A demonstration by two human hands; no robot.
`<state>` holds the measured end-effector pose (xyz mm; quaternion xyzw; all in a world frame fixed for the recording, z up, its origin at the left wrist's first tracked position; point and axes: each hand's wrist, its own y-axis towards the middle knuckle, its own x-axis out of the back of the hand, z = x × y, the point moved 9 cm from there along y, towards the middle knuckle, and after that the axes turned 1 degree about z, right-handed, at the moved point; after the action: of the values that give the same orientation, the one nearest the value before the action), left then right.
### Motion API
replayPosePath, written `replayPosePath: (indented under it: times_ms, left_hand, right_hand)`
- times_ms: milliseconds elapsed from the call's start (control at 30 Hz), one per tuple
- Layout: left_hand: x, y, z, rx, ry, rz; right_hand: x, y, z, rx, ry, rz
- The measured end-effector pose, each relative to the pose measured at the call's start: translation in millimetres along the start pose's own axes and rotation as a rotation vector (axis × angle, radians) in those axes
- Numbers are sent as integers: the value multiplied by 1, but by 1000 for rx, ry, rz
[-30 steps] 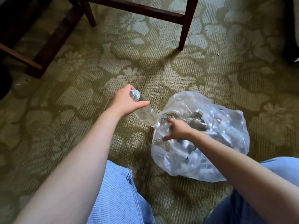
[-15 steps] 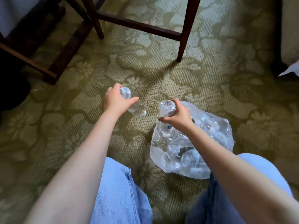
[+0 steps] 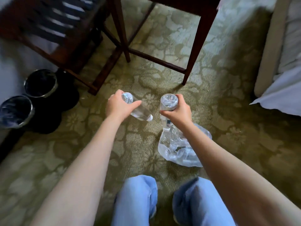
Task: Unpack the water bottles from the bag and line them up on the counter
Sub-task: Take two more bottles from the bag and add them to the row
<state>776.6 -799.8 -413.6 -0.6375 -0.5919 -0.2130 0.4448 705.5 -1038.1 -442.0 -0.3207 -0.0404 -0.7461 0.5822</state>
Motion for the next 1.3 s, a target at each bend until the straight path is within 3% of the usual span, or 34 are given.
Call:
replayPosePath:
  times_ms: [333, 600, 867, 1300]
  left_hand:
    - [211, -142, -17, 196, -195, -189]
    - [322, -280, 24, 340, -266, -509]
    - [421, -446, 139, 494, -394, -850]
    - [577, -770, 411, 661, -415, -1309]
  right_hand:
    - [57, -110, 207, 147, -61, 137]
    - [44, -209, 334, 473, -153, 314]
    - [-51, -362, 441, 772, -216, 511]
    - [-290, -775, 562, 1252, -181, 886]
